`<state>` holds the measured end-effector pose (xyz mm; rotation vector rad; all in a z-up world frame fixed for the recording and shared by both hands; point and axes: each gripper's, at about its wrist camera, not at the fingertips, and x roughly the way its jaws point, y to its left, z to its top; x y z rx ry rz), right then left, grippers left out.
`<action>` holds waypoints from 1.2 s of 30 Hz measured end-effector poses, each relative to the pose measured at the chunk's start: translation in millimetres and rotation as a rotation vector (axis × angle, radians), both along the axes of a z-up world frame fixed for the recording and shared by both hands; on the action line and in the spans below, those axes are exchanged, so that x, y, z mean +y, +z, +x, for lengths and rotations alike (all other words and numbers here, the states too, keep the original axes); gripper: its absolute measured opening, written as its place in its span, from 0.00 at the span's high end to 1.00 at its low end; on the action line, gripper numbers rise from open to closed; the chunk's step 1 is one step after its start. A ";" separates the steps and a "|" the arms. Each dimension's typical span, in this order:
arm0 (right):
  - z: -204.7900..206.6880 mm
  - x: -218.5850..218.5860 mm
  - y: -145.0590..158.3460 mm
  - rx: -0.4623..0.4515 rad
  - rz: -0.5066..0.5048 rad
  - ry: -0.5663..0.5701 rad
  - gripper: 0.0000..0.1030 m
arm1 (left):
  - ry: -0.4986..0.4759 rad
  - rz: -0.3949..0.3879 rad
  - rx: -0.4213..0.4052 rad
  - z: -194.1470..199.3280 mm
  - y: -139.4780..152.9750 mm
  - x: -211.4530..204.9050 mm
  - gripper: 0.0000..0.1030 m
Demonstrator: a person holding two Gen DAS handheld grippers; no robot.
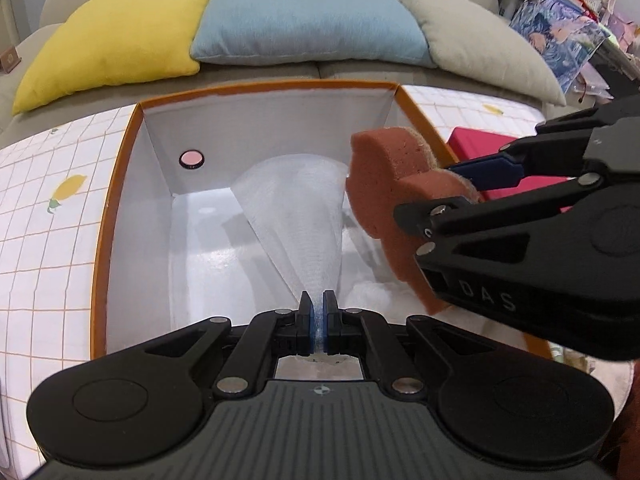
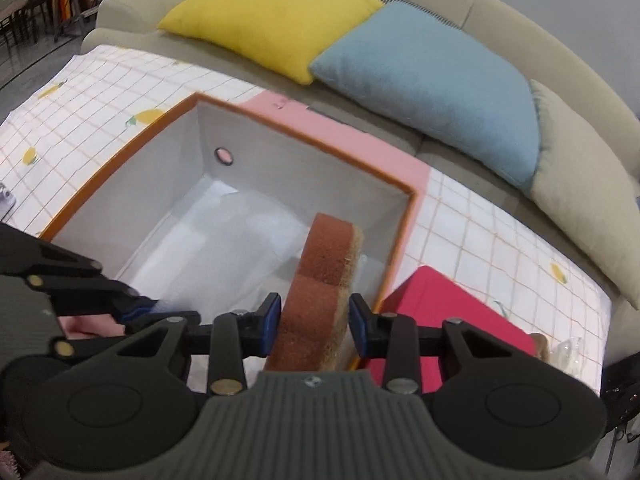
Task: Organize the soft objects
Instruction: 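Carry the sponge in the right tool while the left tool carries the plastic bag into the box, then open the right tool to drop the sponge while the left tool releases the plastic bag, then withdraw both tools from the box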
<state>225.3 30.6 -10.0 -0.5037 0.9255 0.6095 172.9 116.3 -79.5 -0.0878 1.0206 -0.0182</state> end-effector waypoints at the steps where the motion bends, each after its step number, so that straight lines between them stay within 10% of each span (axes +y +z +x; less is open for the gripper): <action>1: -1.0 2.8 -1.6 -0.012 -0.016 0.012 0.65 | -0.001 0.001 0.005 1.1 -1.0 0.2 0.97; 14: -8.8 15.0 -24.1 -0.047 -0.119 0.068 0.63 | -0.026 0.019 0.053 1.4 -15.1 -2.8 0.90; 21: -10.2 13.1 -21.7 -0.048 -0.109 0.081 0.54 | -0.015 0.025 0.046 -2.1 -6.9 -1.0 0.61; 36: -35.6 -42.4 46.8 -0.120 0.108 -0.005 0.41 | 0.017 -0.001 -0.164 -49.1 50.5 -16.3 0.41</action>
